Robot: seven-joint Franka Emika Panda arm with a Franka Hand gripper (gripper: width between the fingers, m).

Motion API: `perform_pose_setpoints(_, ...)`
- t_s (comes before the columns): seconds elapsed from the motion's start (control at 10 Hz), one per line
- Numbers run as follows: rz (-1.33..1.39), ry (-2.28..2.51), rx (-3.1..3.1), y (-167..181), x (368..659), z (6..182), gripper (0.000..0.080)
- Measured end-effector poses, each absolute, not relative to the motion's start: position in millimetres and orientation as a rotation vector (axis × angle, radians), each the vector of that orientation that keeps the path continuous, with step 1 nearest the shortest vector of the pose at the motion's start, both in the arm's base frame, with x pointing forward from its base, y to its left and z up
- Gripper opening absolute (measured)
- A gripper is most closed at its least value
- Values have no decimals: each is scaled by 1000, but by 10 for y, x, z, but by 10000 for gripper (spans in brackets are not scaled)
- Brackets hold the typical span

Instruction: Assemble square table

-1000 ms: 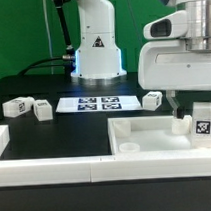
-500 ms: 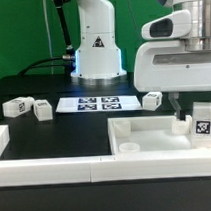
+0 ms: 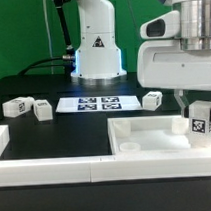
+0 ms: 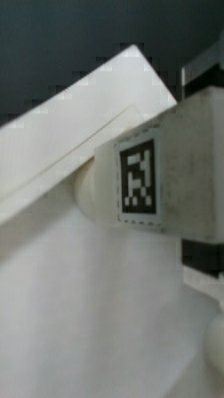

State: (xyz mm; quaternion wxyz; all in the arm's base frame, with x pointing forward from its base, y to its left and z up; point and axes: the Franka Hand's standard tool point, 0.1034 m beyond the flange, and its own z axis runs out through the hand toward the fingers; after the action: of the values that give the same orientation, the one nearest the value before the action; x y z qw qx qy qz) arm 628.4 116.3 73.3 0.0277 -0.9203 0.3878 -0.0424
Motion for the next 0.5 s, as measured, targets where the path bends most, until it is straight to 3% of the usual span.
perform_pose_setpoints(0.3,14,1978,-2370,1168,6309,741,290)
perform_pose_setpoints(0.5,52,2253,-2085,1178,6293,709,290)
